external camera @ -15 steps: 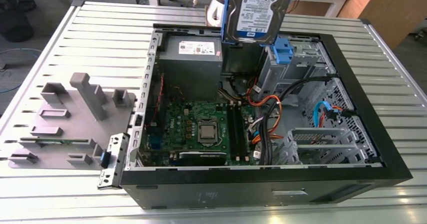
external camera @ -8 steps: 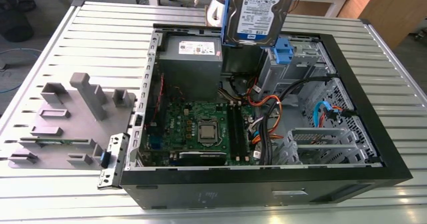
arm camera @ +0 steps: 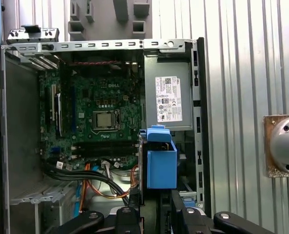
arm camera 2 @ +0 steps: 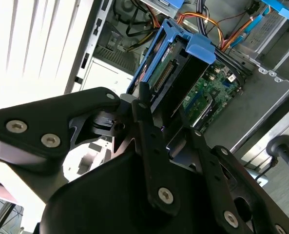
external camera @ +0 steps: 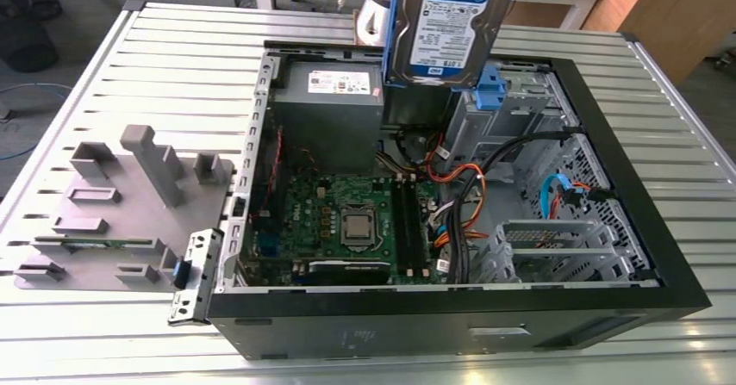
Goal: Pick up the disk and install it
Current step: 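Pick up the disk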
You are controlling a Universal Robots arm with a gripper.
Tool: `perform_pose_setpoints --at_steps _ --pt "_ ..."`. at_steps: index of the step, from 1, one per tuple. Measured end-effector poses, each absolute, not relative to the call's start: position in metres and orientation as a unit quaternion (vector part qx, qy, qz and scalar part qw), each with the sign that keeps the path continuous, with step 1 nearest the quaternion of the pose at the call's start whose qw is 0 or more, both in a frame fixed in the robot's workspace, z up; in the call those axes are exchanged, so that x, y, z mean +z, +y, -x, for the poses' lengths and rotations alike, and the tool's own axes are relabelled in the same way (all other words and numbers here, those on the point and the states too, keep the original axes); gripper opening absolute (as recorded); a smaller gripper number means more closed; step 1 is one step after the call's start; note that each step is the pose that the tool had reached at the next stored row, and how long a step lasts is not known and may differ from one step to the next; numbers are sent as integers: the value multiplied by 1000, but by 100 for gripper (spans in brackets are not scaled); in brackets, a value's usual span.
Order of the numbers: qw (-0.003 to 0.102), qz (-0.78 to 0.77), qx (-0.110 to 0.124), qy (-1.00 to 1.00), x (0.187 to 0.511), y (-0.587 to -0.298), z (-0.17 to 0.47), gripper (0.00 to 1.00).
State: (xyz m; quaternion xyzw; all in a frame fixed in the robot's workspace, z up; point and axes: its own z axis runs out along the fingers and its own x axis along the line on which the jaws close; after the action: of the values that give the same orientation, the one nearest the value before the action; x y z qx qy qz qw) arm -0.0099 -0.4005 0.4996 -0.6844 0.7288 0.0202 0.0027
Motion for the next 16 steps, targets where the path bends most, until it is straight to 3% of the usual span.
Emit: perform_pose_setpoints --at_steps 16 --pt "3 684 20 729 500 -439 10 35"
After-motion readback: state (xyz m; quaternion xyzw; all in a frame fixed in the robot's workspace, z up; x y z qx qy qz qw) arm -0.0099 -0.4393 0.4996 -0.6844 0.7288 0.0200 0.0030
